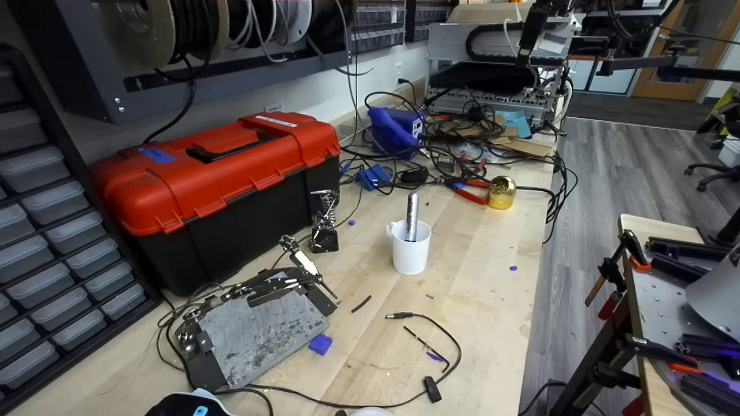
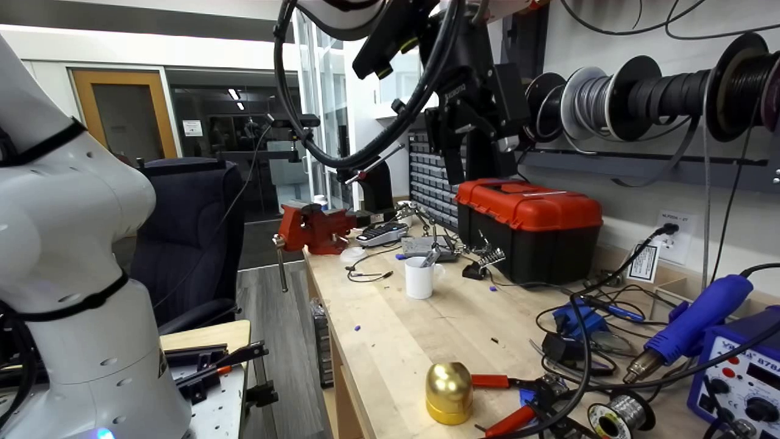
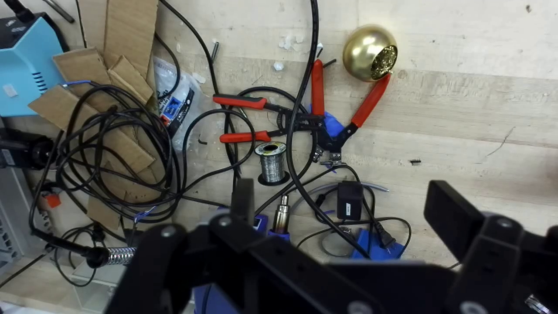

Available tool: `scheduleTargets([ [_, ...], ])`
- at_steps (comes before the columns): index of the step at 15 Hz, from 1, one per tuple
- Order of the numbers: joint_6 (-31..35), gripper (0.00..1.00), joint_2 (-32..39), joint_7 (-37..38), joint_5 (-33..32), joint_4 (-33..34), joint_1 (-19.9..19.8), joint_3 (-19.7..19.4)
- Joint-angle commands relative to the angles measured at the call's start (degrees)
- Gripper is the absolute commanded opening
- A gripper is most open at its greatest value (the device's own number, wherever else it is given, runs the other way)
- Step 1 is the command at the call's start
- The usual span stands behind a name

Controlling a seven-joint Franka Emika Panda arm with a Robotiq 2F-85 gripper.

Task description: Remove the marker from the mug and put it on the workbench

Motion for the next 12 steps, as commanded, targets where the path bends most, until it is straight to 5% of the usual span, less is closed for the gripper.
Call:
scheduleTargets([
  [1,2.0,1.00,3.1,2.1,2.9,0.5,2.0,0.5],
  [12,6.0,1.00,9.8,-0.7,11.8,1.7,7.5,2.8],
])
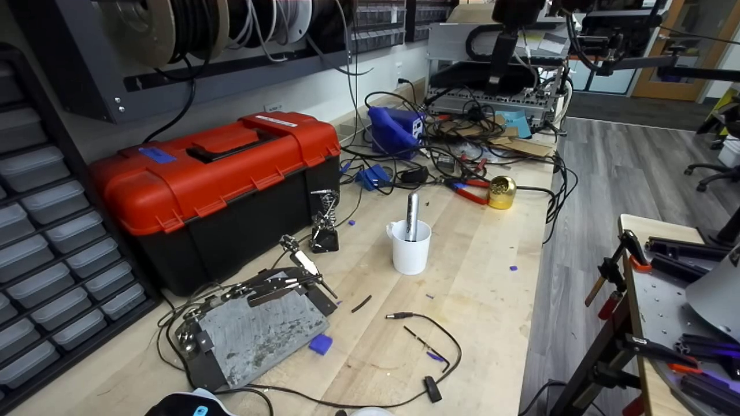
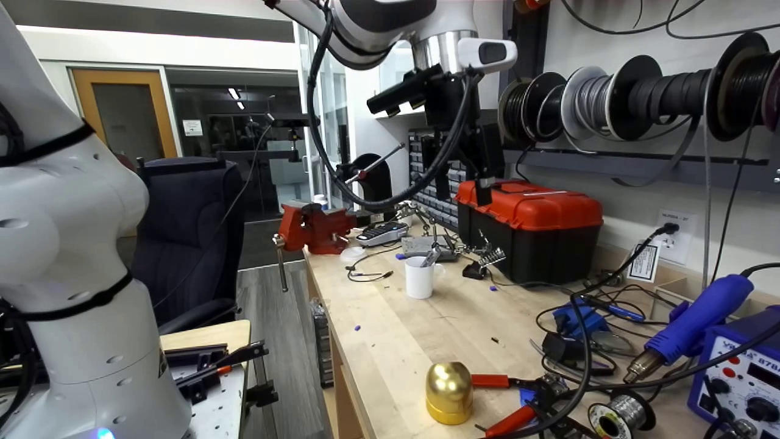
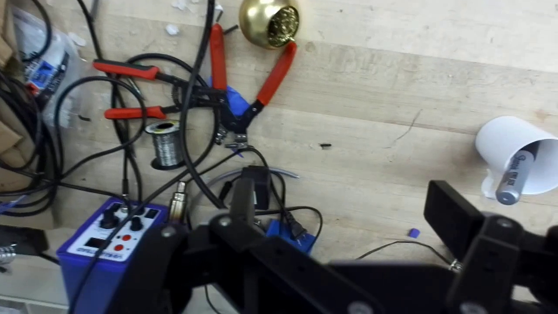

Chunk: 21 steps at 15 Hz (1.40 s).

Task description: Remove the marker from the mug and put it on the workbench

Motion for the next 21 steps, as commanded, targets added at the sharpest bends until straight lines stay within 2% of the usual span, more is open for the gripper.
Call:
scheduleTargets([
  [1,2.5,1.00,4.2,-1.2,4.0,2.0,2.1,0.8],
  [11,5.5,1.00,10.6,-5.9,10.0,5.9,4.4,3.2],
  [21,5.6,1.00,17.2,-16.3,19.4,7.4,6.1,6.8],
])
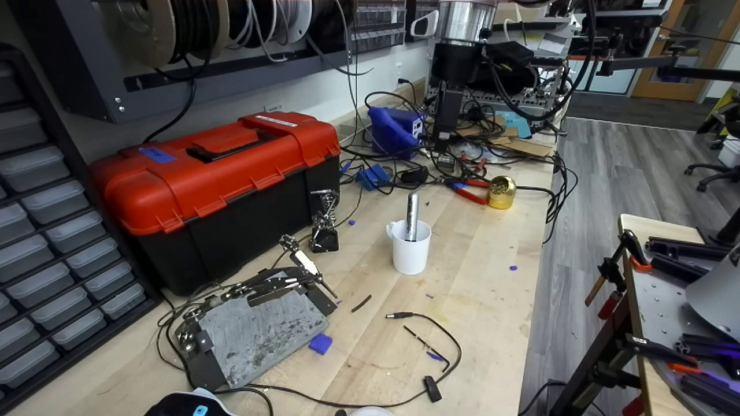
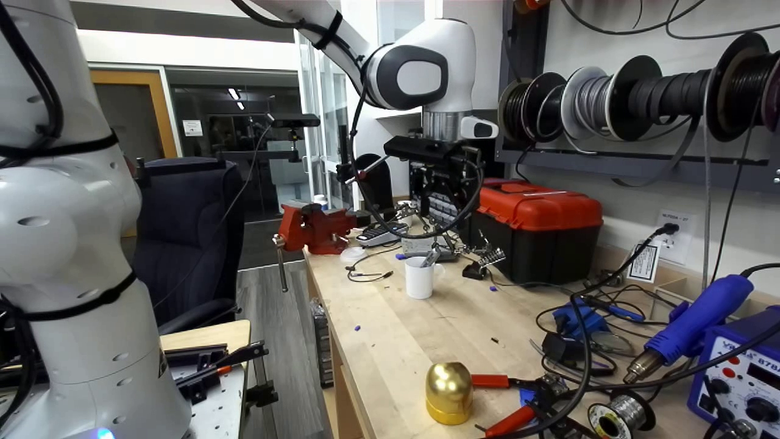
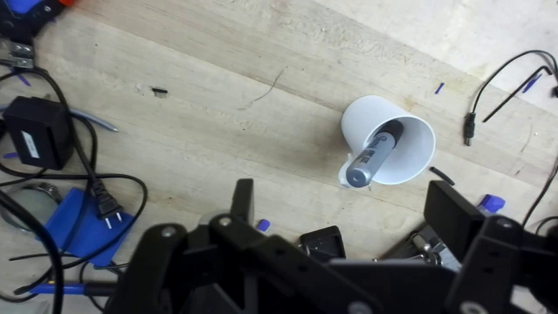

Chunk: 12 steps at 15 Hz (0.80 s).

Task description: Remove the marker from the mug and put it on the workbench

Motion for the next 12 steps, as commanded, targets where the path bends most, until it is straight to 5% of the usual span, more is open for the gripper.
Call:
scheduleTargets([
  [1,0.7,1.00,2.6,-4.3,3.8,1.3,0.4,1.0],
  [12,2.5,1.00,8.9,-14.4,4.4,4.0,-0.2,4.1],
])
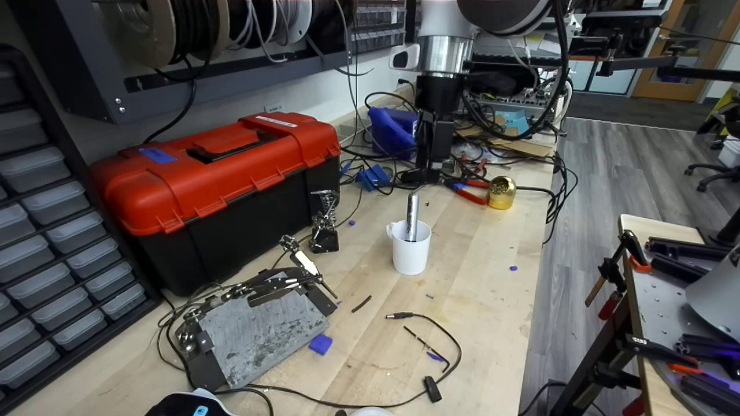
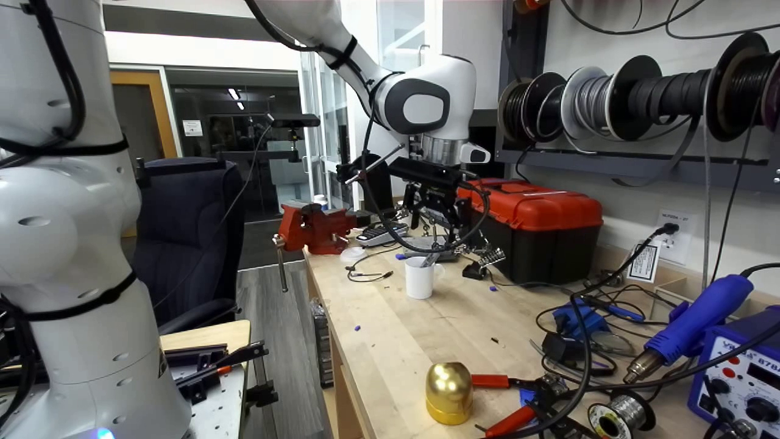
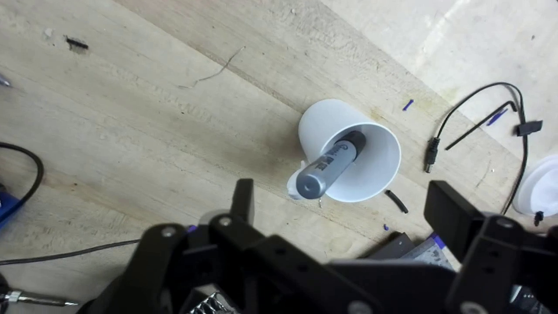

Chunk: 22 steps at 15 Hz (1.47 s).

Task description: Remove the marker from the mug and put it on the workbench

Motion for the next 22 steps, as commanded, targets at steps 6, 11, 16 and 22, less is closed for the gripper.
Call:
scheduleTargets([
  [6,3.7,1.00,5.5,-7.5,1.0,2.7,-0.8,1.9],
  [11,3.9,1.00,7.3,-7.7,0.9,3.7,-1.0,2.8],
  [16,3.6,1.00,7.6,-8.1,0.4,3.6,-1.3,3.2],
  [22,3.5,1.00,7.3,-8.2,0.6,3.2,-1.7,3.0],
])
